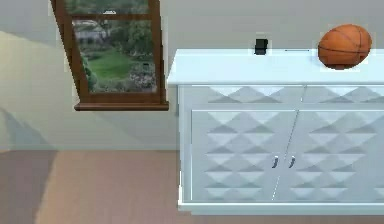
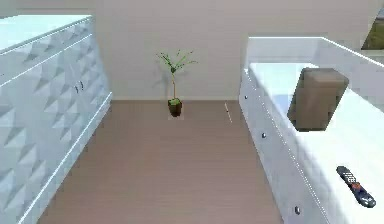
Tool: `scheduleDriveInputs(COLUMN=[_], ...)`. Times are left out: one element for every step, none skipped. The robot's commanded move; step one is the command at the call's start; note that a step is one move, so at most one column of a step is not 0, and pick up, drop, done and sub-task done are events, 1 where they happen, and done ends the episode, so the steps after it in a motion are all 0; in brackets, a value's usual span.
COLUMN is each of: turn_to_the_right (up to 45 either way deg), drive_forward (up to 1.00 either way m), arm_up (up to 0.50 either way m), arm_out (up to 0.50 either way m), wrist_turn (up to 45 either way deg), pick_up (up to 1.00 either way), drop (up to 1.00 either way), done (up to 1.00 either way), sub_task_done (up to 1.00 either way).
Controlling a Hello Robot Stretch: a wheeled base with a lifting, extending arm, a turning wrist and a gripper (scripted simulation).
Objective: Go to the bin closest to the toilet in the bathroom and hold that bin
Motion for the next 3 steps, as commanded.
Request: scheduleDriveInputs(turn_to_the_right=[-45.0, -45.0, -45.0], drive_forward=[0.00, 0.00, 0.00], arm_up=[0.00, 0.00, 0.00], arm_out=[0.00, 0.00, 0.00], wrist_turn=[0.0, 0.0, 0.0], pick_up=[0.00, 0.00, 0.00], drop=[0.00, 0.00, 0.00], done=[0.00, 0.00, 0.00], sub_task_done=[0.00, 0.00, 0.00])
